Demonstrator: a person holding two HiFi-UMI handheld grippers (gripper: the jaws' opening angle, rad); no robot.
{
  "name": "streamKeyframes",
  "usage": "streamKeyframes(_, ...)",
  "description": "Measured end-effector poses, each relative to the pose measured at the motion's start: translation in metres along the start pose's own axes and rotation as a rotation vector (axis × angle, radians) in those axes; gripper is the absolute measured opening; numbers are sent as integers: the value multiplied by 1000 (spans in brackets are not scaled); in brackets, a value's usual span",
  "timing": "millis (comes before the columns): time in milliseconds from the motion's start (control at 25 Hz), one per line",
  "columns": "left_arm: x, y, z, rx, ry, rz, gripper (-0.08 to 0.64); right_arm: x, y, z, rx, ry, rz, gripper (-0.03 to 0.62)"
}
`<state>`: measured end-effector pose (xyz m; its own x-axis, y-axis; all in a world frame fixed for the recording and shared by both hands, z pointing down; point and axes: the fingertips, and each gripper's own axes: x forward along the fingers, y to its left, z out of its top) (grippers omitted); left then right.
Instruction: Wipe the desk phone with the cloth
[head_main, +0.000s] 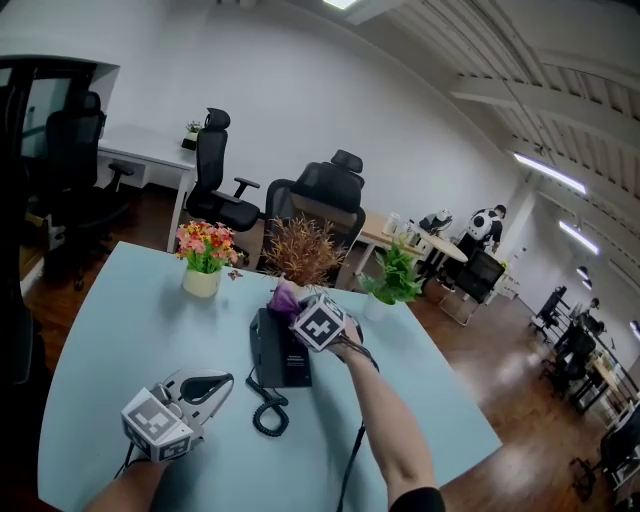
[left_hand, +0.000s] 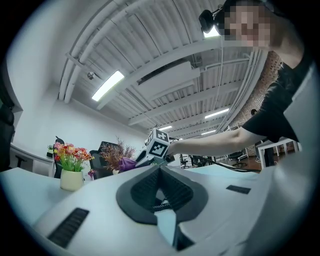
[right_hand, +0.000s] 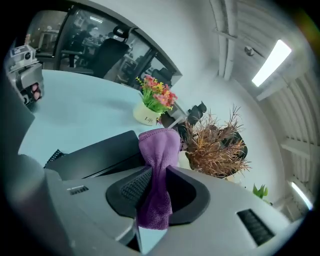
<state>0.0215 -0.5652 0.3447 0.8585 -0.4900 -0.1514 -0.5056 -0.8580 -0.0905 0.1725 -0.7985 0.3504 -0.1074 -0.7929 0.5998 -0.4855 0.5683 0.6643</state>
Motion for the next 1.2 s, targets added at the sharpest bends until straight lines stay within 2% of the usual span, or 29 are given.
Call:
streamKeyframes(120, -2, 1, 5, 21, -5, -5, -8, -9, 24, -7, -45, -1, 101, 71)
streamKeyframes(240, -3, -1, 8, 18, -3, -3, -8, -35, 68, -13, -139, -11, 223, 71)
streamKeyframes(400, -2, -1, 0, -1, 6, 2, -8, -67, 124, -51, -238, 23, 292, 71)
streamKeyframes(560, -1, -2, 1, 0, -3, -5, -8, -98, 168, -88, -373, 85, 443, 71)
streamKeyframes(600, -1, -2, 3, 3, -7, -4, -8, -102, 162, -88, -361, 80, 441, 71)
streamKeyframes(640, 0, -1, 4, 6, -8, -3, -8, -101, 144, -83, -314, 57, 403, 71)
streamKeyframes(800, 2, 0, 3, -1, 3, 2, -8, -75, 23, -36, 82, -114, 98, 71)
streamKeyframes(880, 2, 0, 4, -9, 10, 7, -8, -56, -18, -20, 207, -162, -1, 71)
streamKeyframes(920, 3, 0, 5, -9, 6, 8, -8, -44, -29, -15, 231, -165, -26, 71)
streamKeyframes(1000, 4, -1, 4, -8, -6, 2, -6, -18, -36, -13, 218, -125, -35, 71)
streamKeyframes(1120, 5, -1, 3, -7, -7, 0, -6, 5, -25, -22, 136, -34, 7, 71)
streamKeyframes(1200, 3, -1, 8, -1, 0, 7, -8, 0, -15, -23, 125, -23, 55, 71)
